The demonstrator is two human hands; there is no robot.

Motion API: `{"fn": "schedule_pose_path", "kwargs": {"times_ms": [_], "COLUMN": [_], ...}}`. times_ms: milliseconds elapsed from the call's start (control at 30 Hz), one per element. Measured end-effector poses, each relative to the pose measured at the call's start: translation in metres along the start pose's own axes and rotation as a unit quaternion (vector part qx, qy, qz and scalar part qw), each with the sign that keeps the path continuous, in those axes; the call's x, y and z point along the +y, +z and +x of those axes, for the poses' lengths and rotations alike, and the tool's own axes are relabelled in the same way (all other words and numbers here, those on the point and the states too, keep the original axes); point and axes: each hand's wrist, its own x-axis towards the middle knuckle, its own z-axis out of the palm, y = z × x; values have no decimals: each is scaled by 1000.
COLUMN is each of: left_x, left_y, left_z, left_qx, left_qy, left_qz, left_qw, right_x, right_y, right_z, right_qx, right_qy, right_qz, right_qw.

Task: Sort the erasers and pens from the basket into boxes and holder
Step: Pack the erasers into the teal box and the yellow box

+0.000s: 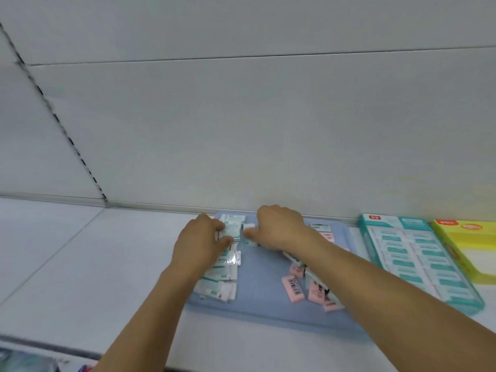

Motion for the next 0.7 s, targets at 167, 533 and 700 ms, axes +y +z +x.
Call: {"fn": "schedule_pose_path", "kwargs": {"times_ms": [167,533,700], "left_x": [-5,11,56], "left_y": [-4,-9,-4], "left_z": [8,-3,-19], "left_qx": [-11,1,-54], "left_qy": [2,-5,-4], "left_qz": [-26,-320,-488], "left_qw": [1000,948,871], "right_x": [-12,52,160], "right_y": [7,-7,-26], "right_z": [17,-27,-87], "right_qx": [-25,162,287], "right_qy": [56,48,109], "right_qz": [65,290,142], "right_qw": [996,942,941]}}
